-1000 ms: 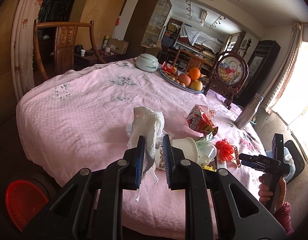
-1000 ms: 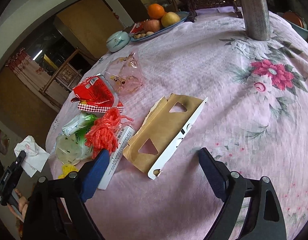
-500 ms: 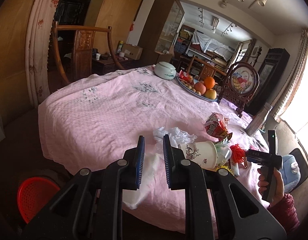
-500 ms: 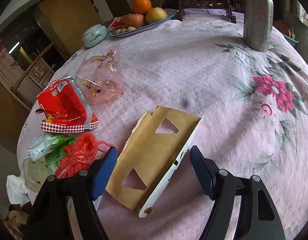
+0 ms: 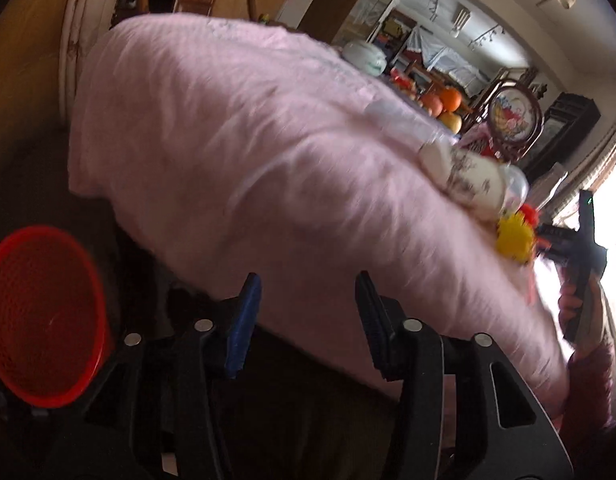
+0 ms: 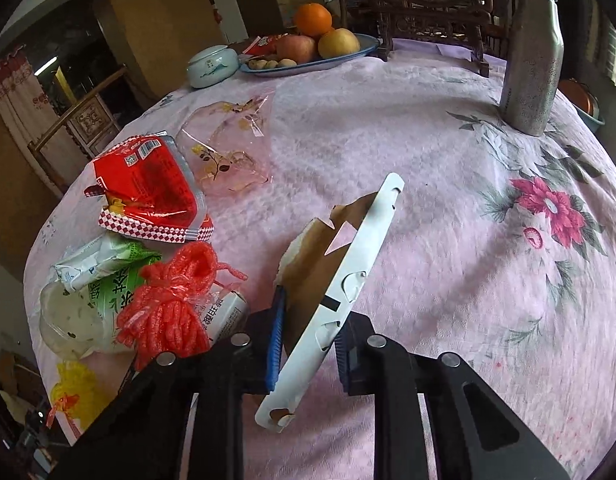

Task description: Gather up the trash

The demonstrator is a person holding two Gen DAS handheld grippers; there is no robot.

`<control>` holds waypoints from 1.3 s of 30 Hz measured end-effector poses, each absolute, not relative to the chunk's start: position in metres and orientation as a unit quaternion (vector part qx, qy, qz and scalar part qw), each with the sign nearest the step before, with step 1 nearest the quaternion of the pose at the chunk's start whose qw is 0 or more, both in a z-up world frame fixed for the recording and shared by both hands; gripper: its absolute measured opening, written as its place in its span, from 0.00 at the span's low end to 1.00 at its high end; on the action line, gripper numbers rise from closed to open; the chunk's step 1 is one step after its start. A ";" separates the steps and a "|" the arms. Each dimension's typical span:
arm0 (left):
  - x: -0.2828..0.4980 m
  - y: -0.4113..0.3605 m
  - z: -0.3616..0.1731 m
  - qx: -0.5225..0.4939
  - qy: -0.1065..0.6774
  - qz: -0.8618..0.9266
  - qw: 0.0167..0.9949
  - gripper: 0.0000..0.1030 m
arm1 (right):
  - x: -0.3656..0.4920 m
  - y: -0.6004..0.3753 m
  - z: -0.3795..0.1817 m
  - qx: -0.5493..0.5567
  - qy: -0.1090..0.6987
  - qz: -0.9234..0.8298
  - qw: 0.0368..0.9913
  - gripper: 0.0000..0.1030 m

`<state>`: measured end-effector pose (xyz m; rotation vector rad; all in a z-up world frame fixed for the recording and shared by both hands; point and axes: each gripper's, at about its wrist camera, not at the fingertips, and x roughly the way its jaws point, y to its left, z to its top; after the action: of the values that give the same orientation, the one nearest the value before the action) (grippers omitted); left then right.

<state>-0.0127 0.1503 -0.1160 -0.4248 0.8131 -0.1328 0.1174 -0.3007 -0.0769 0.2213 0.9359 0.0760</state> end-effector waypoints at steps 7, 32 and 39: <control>-0.053 0.194 -0.162 -0.234 0.422 0.004 0.876 0.49 | 0.105 -0.290 -0.067 0.094 0.426 0.052 0.898 0.12; 0.051 0.095 -0.020 -0.132 0.327 -0.134 0.926 0.77 | 0.086 -0.303 -0.042 0.148 0.388 0.107 0.903 0.12; 0.157 0.099 -0.031 -0.202 0.396 -0.150 0.883 0.77 | 0.086 -0.301 -0.043 0.153 0.394 0.116 0.899 0.12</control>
<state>0.1570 0.0994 -0.0313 -0.4205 0.8248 -0.3115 0.0858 -0.3010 -0.0434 0.3169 0.8157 0.2411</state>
